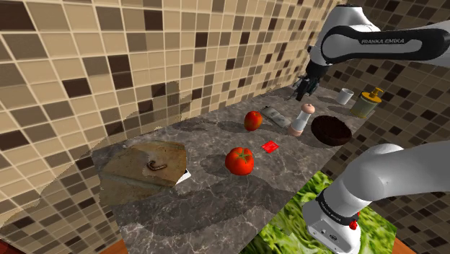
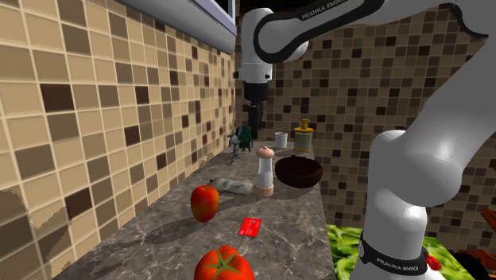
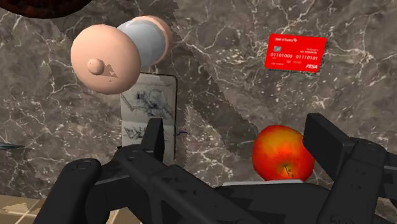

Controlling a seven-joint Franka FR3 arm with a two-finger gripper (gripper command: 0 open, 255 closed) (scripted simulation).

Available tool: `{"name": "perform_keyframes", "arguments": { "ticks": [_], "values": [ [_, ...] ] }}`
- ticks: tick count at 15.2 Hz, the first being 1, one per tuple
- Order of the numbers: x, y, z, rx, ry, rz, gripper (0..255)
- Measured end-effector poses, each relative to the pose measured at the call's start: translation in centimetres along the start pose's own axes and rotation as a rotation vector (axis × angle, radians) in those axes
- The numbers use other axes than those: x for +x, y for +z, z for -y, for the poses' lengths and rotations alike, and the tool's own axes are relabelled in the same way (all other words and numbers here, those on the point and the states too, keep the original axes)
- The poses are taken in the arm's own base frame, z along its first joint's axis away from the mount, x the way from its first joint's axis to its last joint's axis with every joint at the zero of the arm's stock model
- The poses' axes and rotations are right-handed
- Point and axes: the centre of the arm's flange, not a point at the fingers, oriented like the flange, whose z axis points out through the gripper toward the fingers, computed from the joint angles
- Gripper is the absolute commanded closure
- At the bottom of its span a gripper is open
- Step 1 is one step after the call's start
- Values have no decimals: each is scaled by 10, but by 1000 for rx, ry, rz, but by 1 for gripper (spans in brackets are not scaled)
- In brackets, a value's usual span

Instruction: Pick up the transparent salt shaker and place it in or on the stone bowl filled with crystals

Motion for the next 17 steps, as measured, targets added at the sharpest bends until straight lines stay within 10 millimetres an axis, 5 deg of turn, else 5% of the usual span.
{"name": "perform_keyframes", "arguments": {
  "ticks": [10,17],
  "values": [
    [8,72,-97,-28,76,33,0],
    [6,113,-107,-30,81,36,0]
  ]
}}
